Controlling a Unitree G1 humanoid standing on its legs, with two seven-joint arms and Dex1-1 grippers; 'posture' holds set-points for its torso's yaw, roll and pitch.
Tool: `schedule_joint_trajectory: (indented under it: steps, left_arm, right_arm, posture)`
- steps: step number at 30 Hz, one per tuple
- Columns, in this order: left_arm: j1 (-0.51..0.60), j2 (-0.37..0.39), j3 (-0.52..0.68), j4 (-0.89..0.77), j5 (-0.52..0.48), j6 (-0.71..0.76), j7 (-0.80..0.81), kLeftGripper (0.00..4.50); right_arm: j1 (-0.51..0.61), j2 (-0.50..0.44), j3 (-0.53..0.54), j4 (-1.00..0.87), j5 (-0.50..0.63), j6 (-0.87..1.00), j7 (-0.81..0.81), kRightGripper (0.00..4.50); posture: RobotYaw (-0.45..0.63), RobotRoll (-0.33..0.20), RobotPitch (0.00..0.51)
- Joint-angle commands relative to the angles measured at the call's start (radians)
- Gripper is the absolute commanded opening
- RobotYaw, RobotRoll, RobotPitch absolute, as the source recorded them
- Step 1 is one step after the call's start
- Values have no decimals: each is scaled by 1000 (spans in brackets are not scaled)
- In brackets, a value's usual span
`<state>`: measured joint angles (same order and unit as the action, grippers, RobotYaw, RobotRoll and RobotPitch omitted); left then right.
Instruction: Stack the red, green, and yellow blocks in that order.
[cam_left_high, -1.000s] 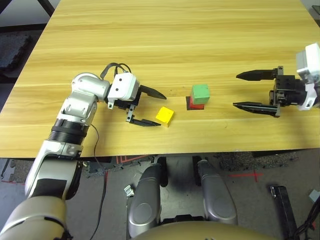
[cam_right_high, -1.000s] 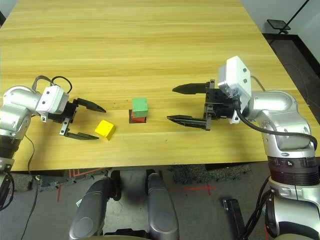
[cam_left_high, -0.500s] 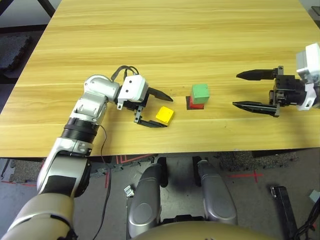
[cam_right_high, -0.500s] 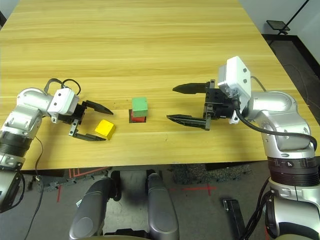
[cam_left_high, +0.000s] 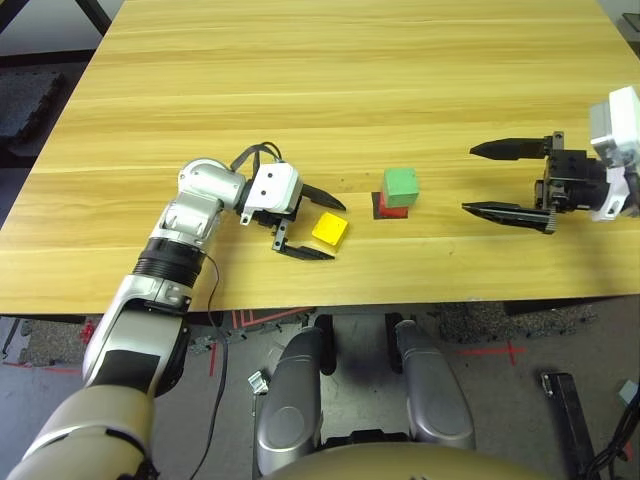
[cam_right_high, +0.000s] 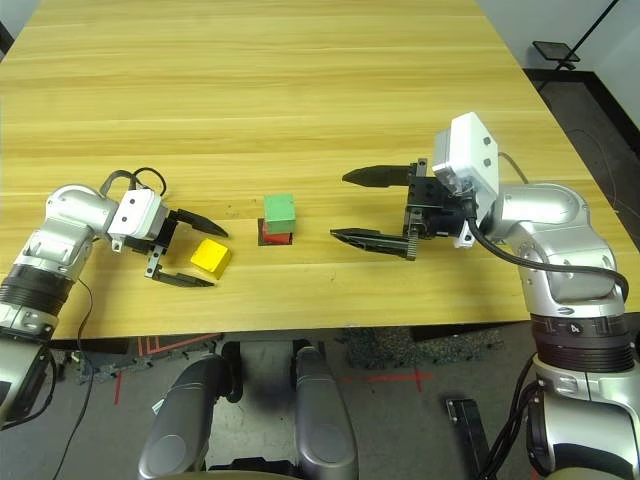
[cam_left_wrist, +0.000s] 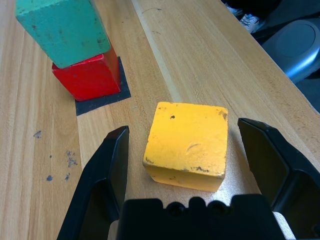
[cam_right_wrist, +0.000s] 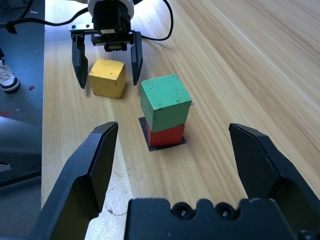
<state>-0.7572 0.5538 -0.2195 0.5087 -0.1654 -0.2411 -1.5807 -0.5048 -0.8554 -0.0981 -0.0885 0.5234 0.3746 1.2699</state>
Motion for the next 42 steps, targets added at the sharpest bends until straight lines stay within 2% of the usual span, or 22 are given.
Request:
schedule_joint_trajectory:
  steps: [1, 4, 9, 10, 16, 19, 22, 28, 31, 35, 42]
  left_arm:
    - [-8, -7, -18, 23, 18, -18, 0, 4438]
    - [-18, -12, -14, 35, 17, -17, 0, 3909]
    - [-28, -10, -10, 50, 17, -12, 0, 2181]
    - [-28, -9, -10, 52, 18, -10, 0, 2111]
    - [-22, -2, -8, 44, 20, -7, 7, 2115]
    - [-42, 8, 11, 21, 7, 42, 27, 2115]
    - [-66, 19, 34, -31, -21, 146, 53, 2115]
    - [-81, 35, 69, -263, -88, 477, 155, 2115]
    - [-126, 30, 80, -344, -119, 611, 207, 2115]
    - [-194, 17, 82, -385, -145, 746, 273, 2115]
    - [-242, -23, 58, -480, -160, 864, 366, 2115]
  right_arm:
    - [-2, 2, 7, -14, 1, -8, 4, 4500]
    - [-4, 1, 9, -6, -3, -16, 7, 4500]
    - [-15, 5, 16, -1, -8, -21, 4, 4500]
    - [-17, 5, 17, 1, -8, -21, 4, 4500]
    - [-19, 8, 23, 9, -14, -32, 7, 4500]
    - [-20, 10, 27, 11, -16, -35, 9, 4500]
    - [-23, 11, 27, 13, -16, -36, 11, 4500]
    - [-15, 12, 25, 10, -12, -35, 15, 4500]
    - [-16, 13, 24, 12, -13, -35, 16, 4500]
    - [-18, 16, 25, 19, -18, -39, 16, 4500]
    - [-8, 28, 20, 18, -18, -45, 0, 4500]
  posture:
    - [147, 40, 274]
    - [149, 40, 272]
    - [153, 39, 269]
    - [155, 39, 268]
    - [163, 40, 269]
    - [166, 43, 268]
    - [168, 45, 269]
    - [173, 51, 267]
    - [173, 51, 267]
    - [176, 62, 265]
    - [173, 79, 266]
